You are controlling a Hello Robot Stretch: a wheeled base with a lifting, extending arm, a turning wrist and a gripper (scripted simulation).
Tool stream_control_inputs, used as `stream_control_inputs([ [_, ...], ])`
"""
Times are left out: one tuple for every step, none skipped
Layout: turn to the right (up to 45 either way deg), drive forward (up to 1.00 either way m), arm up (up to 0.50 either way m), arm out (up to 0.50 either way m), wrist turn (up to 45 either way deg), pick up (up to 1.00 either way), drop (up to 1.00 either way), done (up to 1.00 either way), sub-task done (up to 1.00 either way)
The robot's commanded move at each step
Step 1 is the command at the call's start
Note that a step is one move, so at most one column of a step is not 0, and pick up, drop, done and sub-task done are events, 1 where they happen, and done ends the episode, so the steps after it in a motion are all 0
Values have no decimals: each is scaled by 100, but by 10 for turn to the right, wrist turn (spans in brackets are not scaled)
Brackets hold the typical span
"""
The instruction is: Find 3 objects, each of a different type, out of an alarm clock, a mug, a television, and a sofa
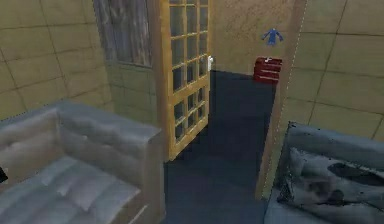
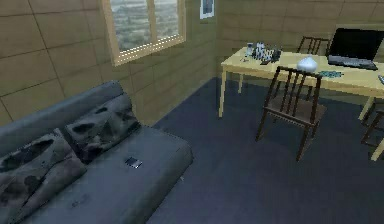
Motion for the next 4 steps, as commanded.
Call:
stream_control_inputs([
  [-30,0,0,0,0,0,0,0,0],
  [0,40,0,0,0,0,0,0,0],
  [210,0,0,0,0,0,0,0,0],
  [0,100,0,0,0,0,0,0,0],
])
